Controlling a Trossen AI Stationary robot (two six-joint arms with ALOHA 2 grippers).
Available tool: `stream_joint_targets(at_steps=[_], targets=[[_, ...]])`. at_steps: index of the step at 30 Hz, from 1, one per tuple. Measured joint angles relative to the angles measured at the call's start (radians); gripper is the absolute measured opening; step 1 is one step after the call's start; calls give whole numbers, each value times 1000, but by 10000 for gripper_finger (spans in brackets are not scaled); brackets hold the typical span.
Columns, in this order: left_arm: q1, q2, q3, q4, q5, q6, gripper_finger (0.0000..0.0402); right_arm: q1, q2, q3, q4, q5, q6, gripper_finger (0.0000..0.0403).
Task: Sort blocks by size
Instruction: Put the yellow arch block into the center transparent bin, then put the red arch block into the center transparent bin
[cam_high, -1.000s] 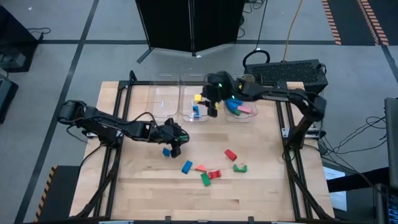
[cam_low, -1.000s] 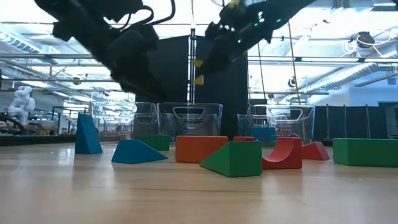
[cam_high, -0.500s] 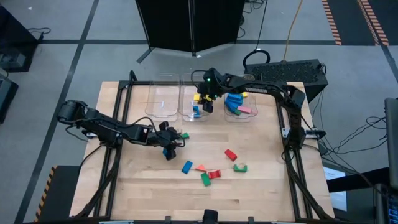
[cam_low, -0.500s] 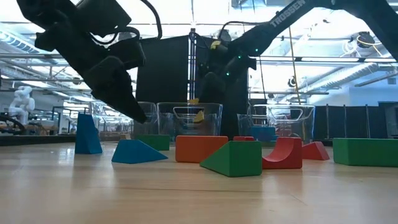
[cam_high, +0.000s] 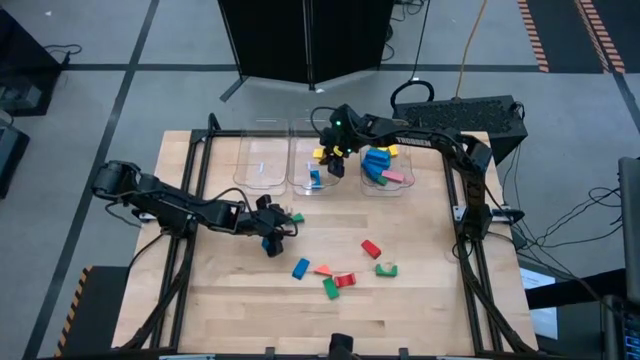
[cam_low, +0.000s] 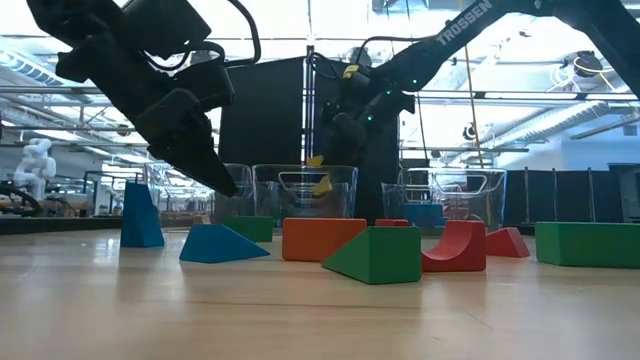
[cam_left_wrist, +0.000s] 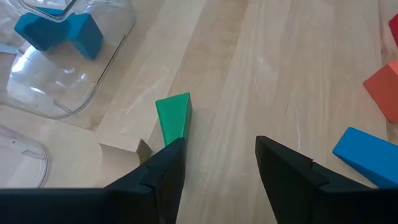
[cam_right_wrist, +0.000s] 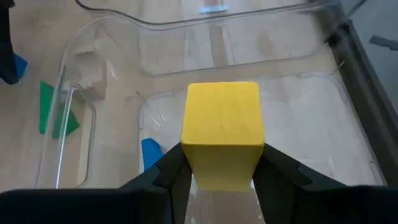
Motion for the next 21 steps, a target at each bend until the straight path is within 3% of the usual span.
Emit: stream_joint_targets(at_steps=[12,21], targets=[[0,0,0,-2,9,6,231,0,0,0,0,4,2,207],[0,62,0,-3,-30,34,231,12,-67,-2,-70,6,0,211]])
